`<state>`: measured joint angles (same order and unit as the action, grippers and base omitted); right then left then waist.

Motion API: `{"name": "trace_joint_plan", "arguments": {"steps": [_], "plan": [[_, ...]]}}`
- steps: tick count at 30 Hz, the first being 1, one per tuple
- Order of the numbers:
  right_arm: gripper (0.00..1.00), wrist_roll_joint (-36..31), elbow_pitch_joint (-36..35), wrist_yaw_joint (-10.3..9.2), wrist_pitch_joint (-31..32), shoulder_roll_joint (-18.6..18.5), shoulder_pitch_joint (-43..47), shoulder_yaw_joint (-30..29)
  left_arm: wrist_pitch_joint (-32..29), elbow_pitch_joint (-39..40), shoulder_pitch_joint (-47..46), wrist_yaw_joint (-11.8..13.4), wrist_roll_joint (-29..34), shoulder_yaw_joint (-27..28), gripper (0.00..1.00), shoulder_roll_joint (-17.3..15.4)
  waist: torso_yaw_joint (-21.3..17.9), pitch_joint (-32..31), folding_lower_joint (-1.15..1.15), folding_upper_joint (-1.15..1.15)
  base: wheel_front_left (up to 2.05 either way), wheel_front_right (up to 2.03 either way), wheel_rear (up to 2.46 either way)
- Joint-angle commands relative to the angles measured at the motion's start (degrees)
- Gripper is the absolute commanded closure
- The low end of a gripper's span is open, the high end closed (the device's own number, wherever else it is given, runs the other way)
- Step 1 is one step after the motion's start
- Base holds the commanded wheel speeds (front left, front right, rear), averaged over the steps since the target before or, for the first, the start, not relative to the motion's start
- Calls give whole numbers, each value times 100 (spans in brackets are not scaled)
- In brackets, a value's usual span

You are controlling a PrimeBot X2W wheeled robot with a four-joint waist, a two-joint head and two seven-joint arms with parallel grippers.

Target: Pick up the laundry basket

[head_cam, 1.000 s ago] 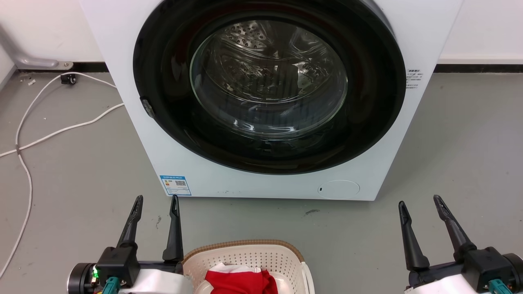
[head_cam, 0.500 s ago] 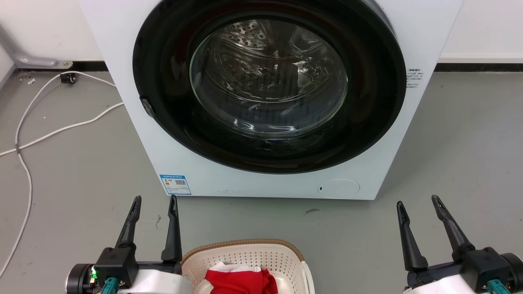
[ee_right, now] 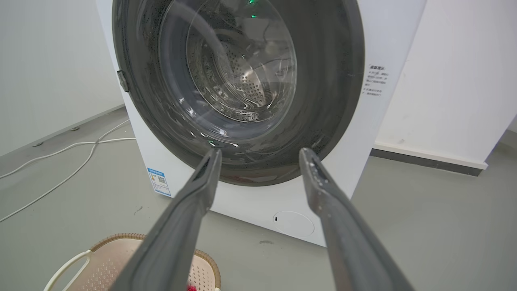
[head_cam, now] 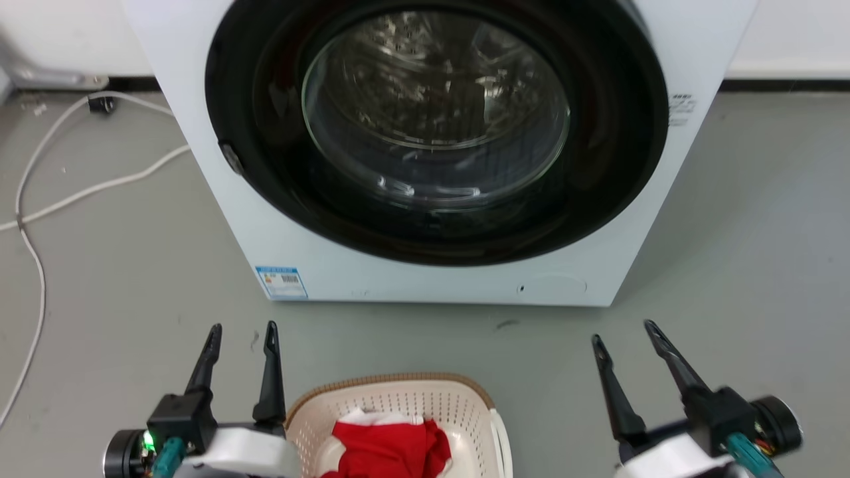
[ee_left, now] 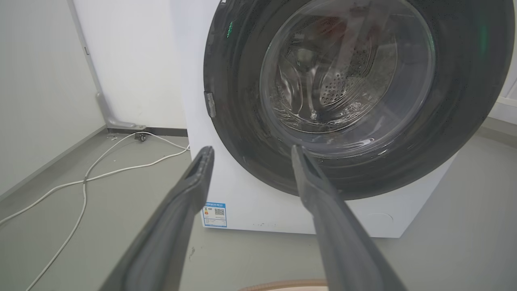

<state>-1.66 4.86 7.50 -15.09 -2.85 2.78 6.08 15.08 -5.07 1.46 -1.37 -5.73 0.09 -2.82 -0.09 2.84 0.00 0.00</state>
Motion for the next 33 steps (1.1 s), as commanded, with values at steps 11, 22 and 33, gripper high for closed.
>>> {"name": "trace_joint_plan", "arguments": {"steps": [11,22,33], "plan": [[0,-379,1573,-3,-12,-5,-1228,468,14,-1378,-830,-311,1,490,0,-8,115,1010,0,0,0,0,0],[0,-523,3542,-3,-14,-60,-2232,778,14,-2963,-1616,-496,89,630,0,-61,198,1750,0,0,0,0,0],[0,-353,5095,-3,-13,-38,-3170,1171,14,-4042,-2238,-435,140,729,0,-77,318,2417,0,0,0,0,0]]}}
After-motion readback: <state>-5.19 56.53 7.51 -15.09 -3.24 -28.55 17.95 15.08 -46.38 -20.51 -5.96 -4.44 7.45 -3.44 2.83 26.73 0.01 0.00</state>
